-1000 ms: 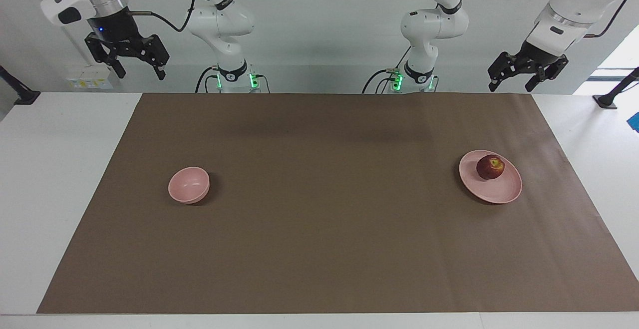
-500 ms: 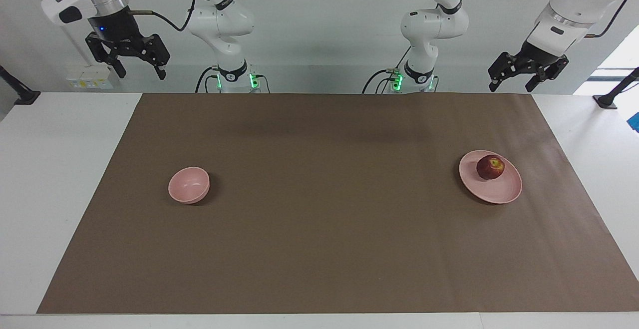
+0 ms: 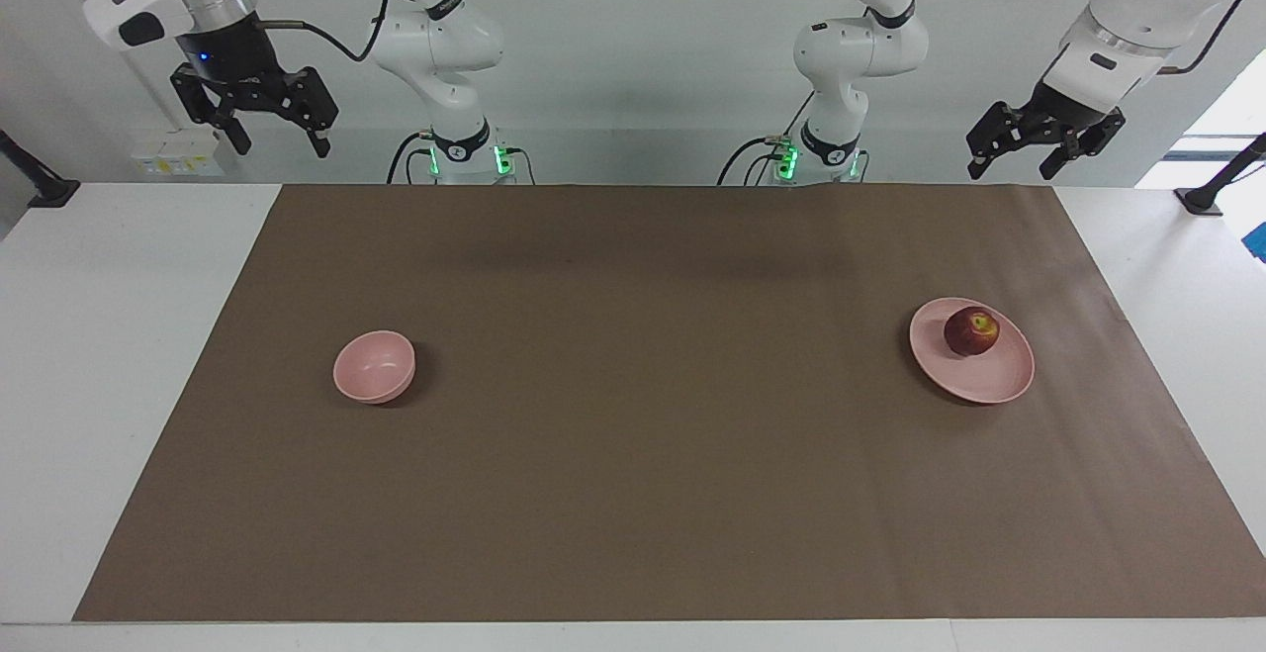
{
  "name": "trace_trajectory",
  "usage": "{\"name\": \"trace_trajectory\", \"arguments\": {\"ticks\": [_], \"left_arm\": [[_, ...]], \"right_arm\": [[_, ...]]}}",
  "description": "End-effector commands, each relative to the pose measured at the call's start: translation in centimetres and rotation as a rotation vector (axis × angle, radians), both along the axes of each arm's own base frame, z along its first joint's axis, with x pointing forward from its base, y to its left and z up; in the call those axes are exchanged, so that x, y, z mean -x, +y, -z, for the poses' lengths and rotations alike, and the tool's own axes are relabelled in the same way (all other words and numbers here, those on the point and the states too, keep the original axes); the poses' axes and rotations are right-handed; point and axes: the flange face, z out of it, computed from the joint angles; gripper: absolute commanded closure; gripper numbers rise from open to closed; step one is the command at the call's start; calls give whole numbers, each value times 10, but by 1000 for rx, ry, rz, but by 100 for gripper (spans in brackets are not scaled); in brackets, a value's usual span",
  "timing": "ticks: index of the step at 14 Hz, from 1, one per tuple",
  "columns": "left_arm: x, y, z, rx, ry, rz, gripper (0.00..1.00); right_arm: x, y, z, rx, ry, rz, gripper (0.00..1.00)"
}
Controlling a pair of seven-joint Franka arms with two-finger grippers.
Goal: Move apple from plate to bowl
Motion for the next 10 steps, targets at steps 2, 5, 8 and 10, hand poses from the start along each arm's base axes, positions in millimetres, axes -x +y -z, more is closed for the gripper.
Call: {"name": "trace_trajectory", "arguments": {"ticks": [2,5,8,10], "left_arm": [[5,8,-1,2,6,5,0],[2,20,12,5,8,22,0],[0,43,34,12,23,44,0],[-2,60,51,16,15,66,0]], "right_arm": [[4,3,-2,-22,2,3,0],[6,6,-3,-23,5,-1,0],[11,3,-1,-25,27,5,0],[12,2,-1,-25,27,12,0]]}}
